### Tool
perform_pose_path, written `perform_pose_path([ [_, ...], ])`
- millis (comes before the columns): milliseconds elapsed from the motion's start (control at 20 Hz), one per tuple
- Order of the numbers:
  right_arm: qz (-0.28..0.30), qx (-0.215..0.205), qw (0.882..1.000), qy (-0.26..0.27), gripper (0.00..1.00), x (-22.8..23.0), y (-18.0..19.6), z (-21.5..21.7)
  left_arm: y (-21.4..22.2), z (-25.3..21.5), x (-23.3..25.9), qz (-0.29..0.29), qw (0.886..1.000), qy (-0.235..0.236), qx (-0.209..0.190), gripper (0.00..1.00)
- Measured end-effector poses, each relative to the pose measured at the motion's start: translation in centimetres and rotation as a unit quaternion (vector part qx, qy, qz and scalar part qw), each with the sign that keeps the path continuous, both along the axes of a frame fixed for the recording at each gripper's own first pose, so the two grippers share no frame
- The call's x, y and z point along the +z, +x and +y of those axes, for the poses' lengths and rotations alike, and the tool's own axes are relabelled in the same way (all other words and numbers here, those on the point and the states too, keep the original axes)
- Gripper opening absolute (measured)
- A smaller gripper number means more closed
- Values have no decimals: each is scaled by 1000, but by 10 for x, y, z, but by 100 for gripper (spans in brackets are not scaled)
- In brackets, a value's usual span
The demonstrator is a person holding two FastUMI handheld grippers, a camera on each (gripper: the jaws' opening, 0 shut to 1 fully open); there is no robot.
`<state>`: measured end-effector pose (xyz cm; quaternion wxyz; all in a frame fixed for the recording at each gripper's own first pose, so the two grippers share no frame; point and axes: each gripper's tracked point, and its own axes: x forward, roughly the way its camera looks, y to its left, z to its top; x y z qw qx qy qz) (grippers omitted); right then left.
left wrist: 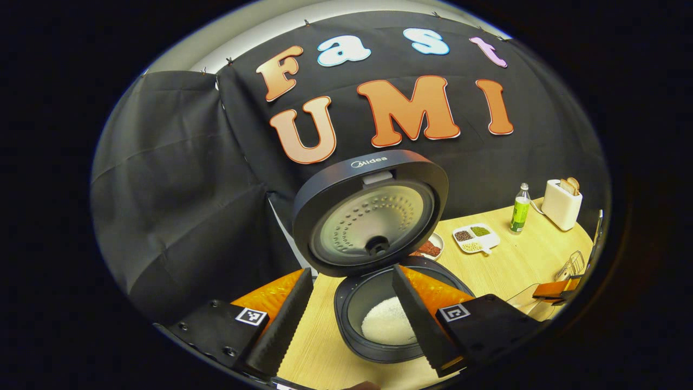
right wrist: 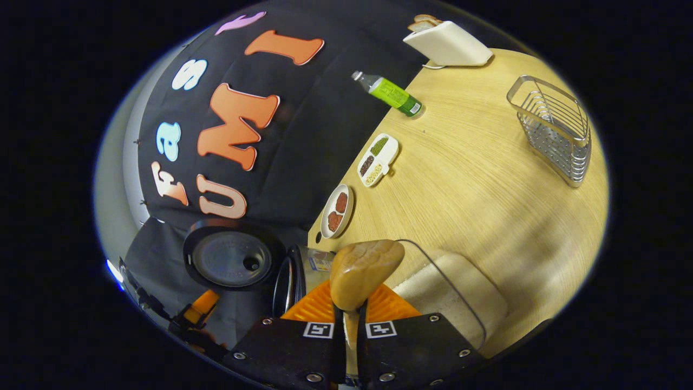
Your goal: Close the left gripper, press the button to open the rice cooker; take a wooden spoon from the chopstick holder with the right hand, scoop a spoonful of rice and pour it into the rice cooker, then put the wooden spoon back into the chopstick holder.
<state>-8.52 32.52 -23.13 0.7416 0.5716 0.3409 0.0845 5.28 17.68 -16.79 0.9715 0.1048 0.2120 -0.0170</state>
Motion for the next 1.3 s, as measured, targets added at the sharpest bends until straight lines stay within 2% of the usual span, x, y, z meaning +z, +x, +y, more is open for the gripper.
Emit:
perform_pose_path([
  [200,0,-29,998,52,7,12,10,-36,0,-7,6,-6,1000,-6,8,99],
  [450,-10,-37,994,106,7,40,24,-66,1,-14,17,-20,999,-18,28,99],
  [700,-4,-45,981,190,7,67,40,-82,-8,-6,19,-27,997,-30,67,99],
  [800,-2,-38,974,224,7,79,47,-77,-14,3,20,-27,995,-34,86,99],
  [1000,10,-17,949,314,7,109,66,-51,-30,29,23,-31,991,-32,128,99],
  [1300,7,45,942,332,7,147,94,8,-51,63,36,-52,984,-20,169,99],
])
